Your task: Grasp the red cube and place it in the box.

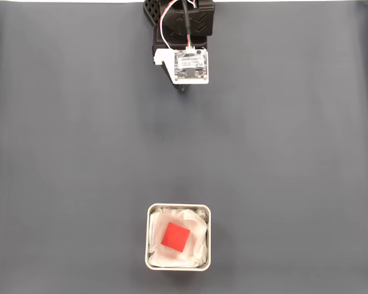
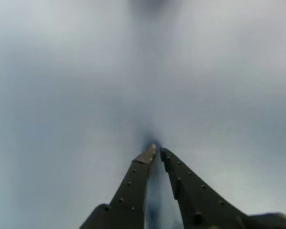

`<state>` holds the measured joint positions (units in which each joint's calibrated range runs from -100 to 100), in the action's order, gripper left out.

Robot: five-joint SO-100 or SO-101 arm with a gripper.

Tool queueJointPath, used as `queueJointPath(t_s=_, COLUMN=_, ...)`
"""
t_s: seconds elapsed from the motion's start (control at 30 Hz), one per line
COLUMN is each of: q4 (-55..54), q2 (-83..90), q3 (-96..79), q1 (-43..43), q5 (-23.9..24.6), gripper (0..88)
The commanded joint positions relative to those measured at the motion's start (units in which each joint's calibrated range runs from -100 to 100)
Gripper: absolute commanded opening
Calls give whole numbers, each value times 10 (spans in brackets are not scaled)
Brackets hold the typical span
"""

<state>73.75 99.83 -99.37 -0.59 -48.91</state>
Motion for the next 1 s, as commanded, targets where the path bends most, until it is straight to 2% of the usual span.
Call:
queueJointPath(t_s=0.0, q4=22, q2=1, q3=-5, q1=10, q5=-5, gripper=0)
queueJointPath(t_s=0.97, q4=21, q2=1, q3=-5, q1=14, q5=1, gripper=0)
